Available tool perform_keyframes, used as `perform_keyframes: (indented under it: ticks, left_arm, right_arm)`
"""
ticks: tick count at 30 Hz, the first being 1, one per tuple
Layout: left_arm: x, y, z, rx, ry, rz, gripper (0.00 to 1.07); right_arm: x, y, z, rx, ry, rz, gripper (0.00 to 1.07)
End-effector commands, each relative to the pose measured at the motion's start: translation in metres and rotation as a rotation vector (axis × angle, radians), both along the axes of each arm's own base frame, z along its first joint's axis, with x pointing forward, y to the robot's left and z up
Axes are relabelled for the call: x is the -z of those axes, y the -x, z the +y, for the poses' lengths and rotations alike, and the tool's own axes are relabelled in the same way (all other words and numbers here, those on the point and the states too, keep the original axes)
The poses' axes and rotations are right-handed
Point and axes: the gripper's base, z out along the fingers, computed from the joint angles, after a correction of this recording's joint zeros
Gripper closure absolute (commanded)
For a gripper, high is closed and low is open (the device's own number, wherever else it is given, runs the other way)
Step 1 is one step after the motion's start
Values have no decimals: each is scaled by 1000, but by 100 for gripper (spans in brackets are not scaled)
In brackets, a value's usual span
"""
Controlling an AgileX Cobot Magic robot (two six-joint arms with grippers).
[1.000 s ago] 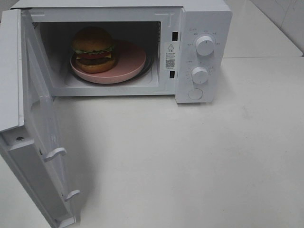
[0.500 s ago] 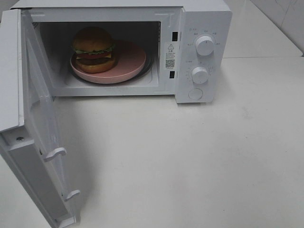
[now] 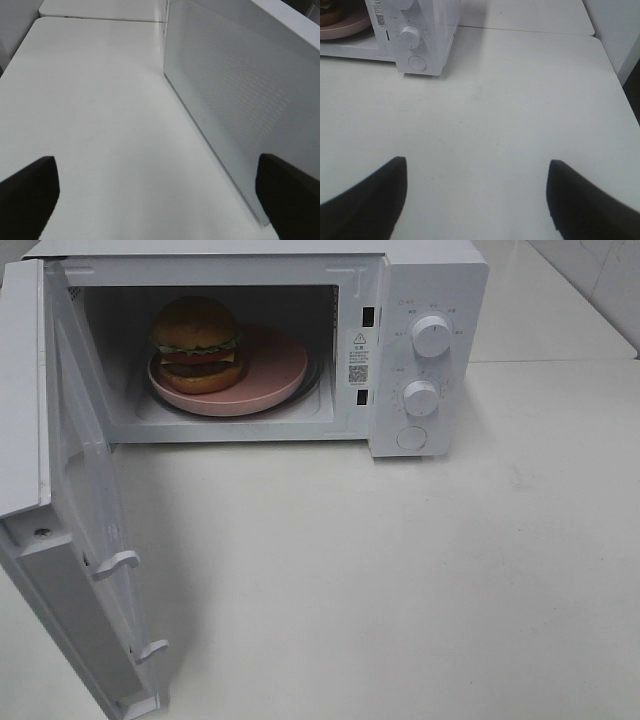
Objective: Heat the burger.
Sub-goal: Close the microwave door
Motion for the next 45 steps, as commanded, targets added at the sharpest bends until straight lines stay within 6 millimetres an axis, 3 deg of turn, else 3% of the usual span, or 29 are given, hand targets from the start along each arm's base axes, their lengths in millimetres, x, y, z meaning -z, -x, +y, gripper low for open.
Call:
perform_keyframes:
  ticks: [1,45]
  left_arm:
    - [0,2,0,0,0,-26,7]
    - [0,2,0,1,2,-26,7]
  right_arm:
    - [2,3,0,-1,8,-23,31]
    - [2,3,0,1,7,-23,31]
